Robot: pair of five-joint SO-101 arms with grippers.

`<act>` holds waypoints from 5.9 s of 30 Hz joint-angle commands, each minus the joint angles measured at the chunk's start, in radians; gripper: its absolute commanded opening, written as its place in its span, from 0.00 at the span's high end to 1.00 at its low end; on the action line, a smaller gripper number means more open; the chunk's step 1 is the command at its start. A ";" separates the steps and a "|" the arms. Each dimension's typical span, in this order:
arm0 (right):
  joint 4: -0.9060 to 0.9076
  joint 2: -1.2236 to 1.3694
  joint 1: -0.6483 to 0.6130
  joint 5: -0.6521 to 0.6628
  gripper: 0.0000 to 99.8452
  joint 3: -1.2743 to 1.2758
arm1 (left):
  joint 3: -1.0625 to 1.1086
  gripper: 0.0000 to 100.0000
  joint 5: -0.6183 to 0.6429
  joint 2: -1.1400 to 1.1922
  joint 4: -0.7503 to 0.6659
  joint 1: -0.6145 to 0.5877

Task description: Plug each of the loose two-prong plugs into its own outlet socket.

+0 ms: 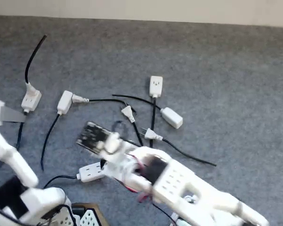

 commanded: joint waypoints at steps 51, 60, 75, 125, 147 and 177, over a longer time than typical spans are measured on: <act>0.113 -0.168 -0.016 -0.046 0.99 -0.136 | 1.222 0.56 0.235 -1.345 -0.190 0.598; 0.116 -0.162 -0.018 -0.038 0.99 -0.062 | 1.124 0.56 0.227 -1.331 -0.218 0.486; 0.153 -0.033 -0.016 0.101 0.99 -0.082 | 0.217 0.56 0.209 -0.232 -0.028 0.116; 0.358 0.591 -0.091 0.798 0.99 -0.621 | -1.144 0.56 -0.044 1.069 0.252 -0.285; 0.446 0.593 -0.071 0.848 0.99 -0.763 | -1.144 0.56 -0.046 1.069 0.253 -0.285; 0.311 0.727 -0.074 0.839 0.99 -0.651 | -1.144 0.56 -0.048 1.069 0.253 -0.283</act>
